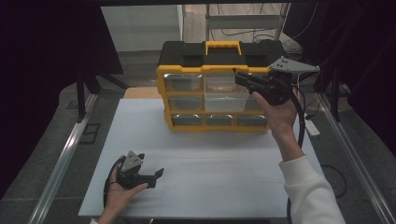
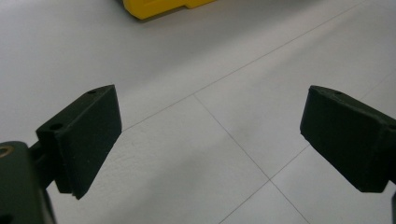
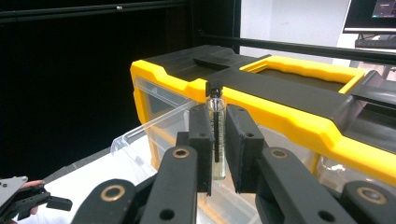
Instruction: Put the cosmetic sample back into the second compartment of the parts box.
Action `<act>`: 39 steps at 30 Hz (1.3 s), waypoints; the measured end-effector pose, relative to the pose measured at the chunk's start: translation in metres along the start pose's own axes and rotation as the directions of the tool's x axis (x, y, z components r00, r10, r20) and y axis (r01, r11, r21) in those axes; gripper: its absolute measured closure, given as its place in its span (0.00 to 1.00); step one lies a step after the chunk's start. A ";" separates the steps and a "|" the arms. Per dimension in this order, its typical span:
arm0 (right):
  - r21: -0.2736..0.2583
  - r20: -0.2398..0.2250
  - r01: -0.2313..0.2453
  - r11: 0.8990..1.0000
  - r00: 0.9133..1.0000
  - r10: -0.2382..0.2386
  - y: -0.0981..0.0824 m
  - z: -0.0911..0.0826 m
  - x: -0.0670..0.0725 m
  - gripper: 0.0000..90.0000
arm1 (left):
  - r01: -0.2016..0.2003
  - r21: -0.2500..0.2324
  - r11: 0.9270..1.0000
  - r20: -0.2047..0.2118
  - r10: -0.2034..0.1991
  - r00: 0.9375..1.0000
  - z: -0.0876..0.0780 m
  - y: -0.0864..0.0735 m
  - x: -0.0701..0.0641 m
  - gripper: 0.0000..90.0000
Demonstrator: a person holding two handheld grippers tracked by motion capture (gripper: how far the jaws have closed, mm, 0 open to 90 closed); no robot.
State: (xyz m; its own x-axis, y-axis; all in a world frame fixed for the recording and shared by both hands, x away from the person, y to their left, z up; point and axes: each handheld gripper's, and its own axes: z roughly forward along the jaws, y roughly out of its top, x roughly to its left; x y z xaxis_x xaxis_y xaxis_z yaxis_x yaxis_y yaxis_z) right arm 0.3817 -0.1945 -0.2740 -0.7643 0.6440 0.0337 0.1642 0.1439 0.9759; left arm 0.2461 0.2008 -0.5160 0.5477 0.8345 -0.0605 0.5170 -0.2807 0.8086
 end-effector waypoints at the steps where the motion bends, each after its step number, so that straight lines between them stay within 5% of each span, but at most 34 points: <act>1: 0.005 0.000 0.004 1.000 1.000 -0.004 0.001 0.001 0.000 0.90 | 0.000 0.000 1.000 0.000 0.000 1.000 0.000 0.000 0.000 0.07; 26: 0.032 -0.001 0.019 0.999 1.000 -0.019 0.003 0.025 0.003 0.88 | 0.000 -0.001 1.000 0.001 0.000 1.000 0.000 0.000 0.000 0.07; 28: 0.037 -0.001 0.023 0.999 1.000 -0.023 0.003 0.025 0.002 0.82 | -0.001 -0.002 1.000 0.001 0.001 1.000 -0.001 0.000 0.000 0.07; 33: 0.024 0.058 0.022 0.999 0.998 -0.023 0.002 0.024 0.004 0.40 | 0.001 -0.002 1.000 0.000 -0.001 1.000 -0.001 0.000 0.001 0.07; 39: 0.006 0.078 0.026 1.000 0.997 -0.027 -0.001 0.008 0.008 0.25 | 0.003 -0.005 1.000 0.004 -0.003 1.000 -0.001 0.001 0.000 0.07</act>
State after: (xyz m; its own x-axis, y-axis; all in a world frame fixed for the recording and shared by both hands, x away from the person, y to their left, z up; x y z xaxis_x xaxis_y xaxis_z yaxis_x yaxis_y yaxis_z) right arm 0.3804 -0.1832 -0.2769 -0.7173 0.6967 -0.0093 0.1480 0.1654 0.9750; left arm 0.2456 0.2015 -0.5148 0.5491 0.8332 -0.0653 0.5151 -0.2758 0.8115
